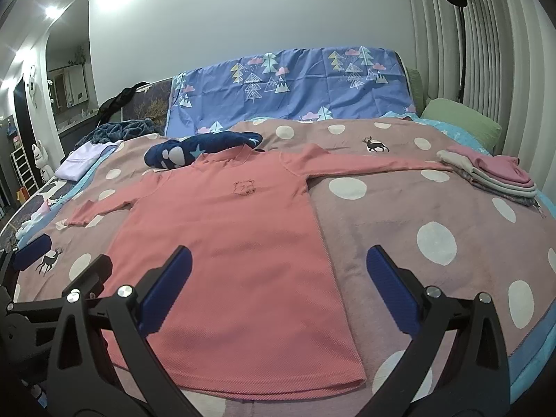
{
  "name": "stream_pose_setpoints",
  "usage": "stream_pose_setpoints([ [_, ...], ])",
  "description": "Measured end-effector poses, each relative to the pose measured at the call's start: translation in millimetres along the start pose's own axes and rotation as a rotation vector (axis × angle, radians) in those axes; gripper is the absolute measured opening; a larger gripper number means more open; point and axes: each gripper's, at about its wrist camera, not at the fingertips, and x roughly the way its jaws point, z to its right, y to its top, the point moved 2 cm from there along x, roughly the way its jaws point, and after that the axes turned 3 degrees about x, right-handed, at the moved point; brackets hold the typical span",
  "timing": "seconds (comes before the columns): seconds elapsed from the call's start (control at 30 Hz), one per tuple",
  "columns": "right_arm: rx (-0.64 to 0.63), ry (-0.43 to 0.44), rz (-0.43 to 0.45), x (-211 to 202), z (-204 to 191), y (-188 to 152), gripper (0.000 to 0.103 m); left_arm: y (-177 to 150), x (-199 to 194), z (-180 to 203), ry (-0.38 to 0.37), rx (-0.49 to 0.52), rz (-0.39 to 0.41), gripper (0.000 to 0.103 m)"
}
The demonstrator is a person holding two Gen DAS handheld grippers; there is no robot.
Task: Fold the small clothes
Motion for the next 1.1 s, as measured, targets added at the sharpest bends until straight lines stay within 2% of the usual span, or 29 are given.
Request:
stream_pose_setpoints([
  [1.1, 0.015, -0.036, 0.03, 0.5, 6.7, -1.4, 0.101, -5.5, 7.6, -6.2, 0.004, -0.022, -0.017, 0.102],
])
